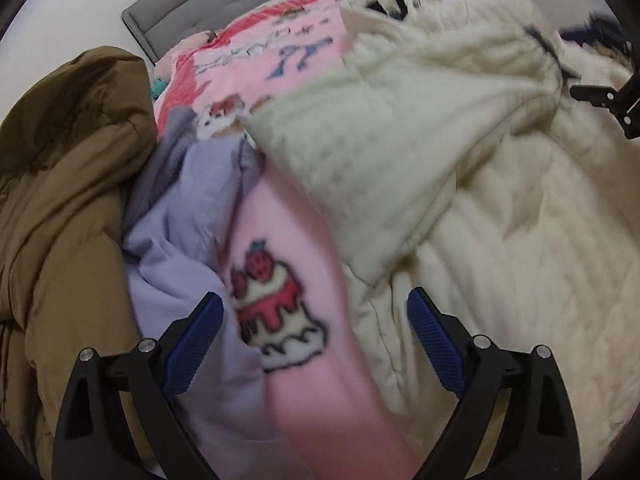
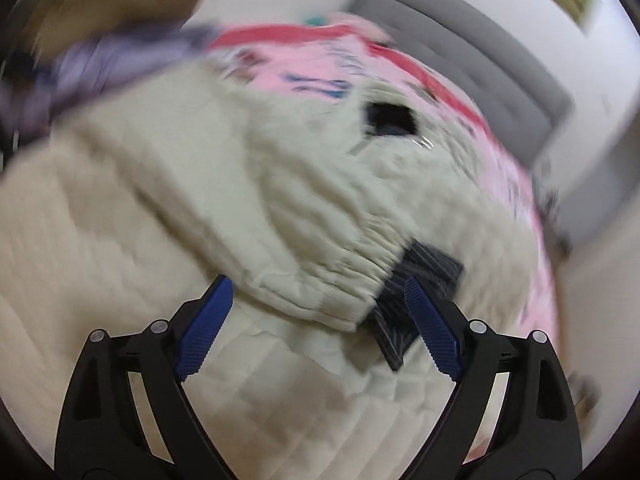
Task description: Fold large clothes
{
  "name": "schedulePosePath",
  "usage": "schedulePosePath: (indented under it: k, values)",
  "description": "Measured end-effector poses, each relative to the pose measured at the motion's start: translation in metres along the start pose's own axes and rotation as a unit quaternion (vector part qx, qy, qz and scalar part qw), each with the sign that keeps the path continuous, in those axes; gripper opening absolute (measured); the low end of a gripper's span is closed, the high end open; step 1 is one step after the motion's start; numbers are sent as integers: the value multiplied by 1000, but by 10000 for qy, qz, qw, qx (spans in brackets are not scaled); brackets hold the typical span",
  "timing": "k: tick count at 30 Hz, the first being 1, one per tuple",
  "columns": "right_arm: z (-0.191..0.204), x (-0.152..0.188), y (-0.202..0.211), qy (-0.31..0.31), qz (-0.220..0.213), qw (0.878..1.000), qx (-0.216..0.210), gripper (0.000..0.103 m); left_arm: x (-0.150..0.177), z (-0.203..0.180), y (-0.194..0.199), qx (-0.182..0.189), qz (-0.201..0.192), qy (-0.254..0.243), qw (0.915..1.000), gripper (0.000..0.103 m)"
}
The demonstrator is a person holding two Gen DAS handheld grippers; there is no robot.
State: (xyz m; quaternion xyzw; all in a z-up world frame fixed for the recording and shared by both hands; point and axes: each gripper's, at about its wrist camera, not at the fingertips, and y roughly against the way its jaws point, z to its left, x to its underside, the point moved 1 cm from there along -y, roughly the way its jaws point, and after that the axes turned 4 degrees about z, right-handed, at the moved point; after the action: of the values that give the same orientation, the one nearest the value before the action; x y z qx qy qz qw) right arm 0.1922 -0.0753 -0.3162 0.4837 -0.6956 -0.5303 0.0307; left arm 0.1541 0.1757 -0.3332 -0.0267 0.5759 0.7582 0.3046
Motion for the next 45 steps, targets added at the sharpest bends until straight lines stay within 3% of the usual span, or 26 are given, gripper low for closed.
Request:
schedulePosePath:
  k: [3,4,5,7,9,11,12,13,17,22,28,30,31,32,33,35,36,38,40,43,45]
  values:
    - [19,-7,-13,745,-7,9969,259,83,1,2,-7,246,-155,367,9989,70]
    - [23,-9,-17,908,7,9954,305,79,-1,0,-12,271,-123,450,9985,66]
    - [26,-10,-19,1019,22,9942,346,69,-4,-2,-15,295,-78,490,9983,59]
    - [29,-14,-27,1127,132,9929,356,64,-8,-11,-21,416,-14,419,9983,45]
    - [31,-16,-31,1189,161,9923,317,59,-9,-19,-27,410,123,311,9986,40]
    - [35,-19,-36,1254,228,9914,285,37,-10,-16,-35,633,240,459,9966,27]
    - [33,-20,-36,1173,263,9927,132,28,-9,-13,-34,663,224,510,9962,26]
    - [31,-23,-36,1055,300,9939,-64,20,-9,-11,-30,579,164,507,9969,23]
    - [30,-42,-19,735,-80,9973,-31,18,-7,3,8,-106,-401,543,9977,18]
    - [43,-54,-18,839,-142,9964,14,18,0,10,13,-283,-241,760,9964,18]
    - [54,-41,-50,749,541,9955,-223,19,7,-8,-27,-106,208,516,9984,18]
    - [60,-37,-46,844,516,9950,-95,23,8,-9,-30,-89,150,523,9985,19]
    - [60,-36,-41,829,430,9956,-55,30,9,-9,-25,-85,60,546,9985,22]
    - [57,-36,-36,766,357,9963,-126,42,11,-7,-18,-115,-42,587,9982,31]
    - [51,-35,-26,580,237,9974,-360,47,15,-4,-10,-163,-120,635,9978,38]
    - [33,-33,-4,81,-64,9963,-856,51,24,3,13,-171,-328,739,9966,66]
    - [19,-34,7,-237,-230,9935,-1091,52,28,4,22,-129,-419,756,9962,71]
    - [-7,-36,27,-866,-510,9857,-1351,61,35,5,41,-84,-511,761,9958,76]
    - [-29,-51,31,-1276,-594,9803,-1384,62,30,11,60,28,-650,916,9937,76]
    - [-46,-75,16,-1587,-609,9749,-1437,62,-2,22,72,516,-1070,1559,9806,84]
    - [-54,-88,-2,-1779,-565,9703,-1538,61,-32,28,59,960,-1113,1960,9695,84]
